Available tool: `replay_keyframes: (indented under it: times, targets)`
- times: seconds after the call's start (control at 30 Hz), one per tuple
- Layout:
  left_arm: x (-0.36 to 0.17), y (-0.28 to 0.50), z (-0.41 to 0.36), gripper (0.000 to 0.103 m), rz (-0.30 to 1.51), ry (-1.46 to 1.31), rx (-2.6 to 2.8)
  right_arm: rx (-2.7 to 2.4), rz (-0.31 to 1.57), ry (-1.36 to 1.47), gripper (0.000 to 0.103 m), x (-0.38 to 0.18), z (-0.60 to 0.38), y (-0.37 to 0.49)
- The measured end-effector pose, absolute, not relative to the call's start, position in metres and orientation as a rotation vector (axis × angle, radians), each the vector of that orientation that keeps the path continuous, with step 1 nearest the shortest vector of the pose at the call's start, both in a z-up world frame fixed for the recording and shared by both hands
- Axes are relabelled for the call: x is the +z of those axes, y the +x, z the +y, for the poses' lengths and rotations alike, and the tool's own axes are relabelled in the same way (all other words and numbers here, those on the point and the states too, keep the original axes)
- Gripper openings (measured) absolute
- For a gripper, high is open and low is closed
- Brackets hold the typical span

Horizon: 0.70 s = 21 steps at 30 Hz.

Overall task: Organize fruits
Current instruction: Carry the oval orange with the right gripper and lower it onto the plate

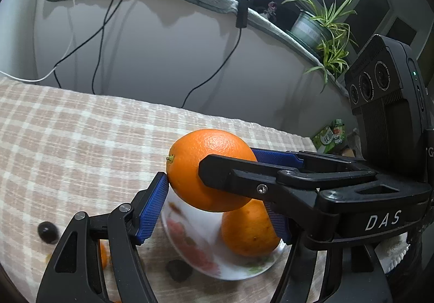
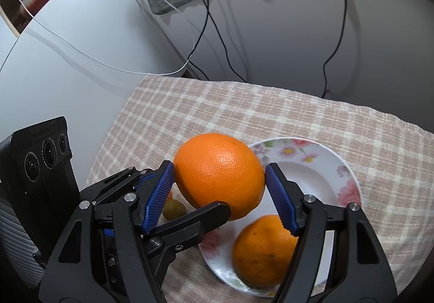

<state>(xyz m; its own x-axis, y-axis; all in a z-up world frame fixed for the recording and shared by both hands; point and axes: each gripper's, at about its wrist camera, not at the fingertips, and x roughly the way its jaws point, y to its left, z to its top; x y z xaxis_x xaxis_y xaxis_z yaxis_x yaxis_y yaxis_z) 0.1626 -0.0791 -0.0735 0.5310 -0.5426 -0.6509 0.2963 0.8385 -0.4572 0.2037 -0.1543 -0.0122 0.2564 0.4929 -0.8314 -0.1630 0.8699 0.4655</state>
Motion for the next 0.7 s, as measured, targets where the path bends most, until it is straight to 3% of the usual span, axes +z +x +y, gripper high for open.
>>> replay_keyframes:
  times: [0.7]
  targets:
    - [-0.087, 0.18, -0.122, 0.069, 0.921, -0.287, -0.535, 0.367, 1.243, 0.331, 0.072, -0.024, -0.195, 0.202]
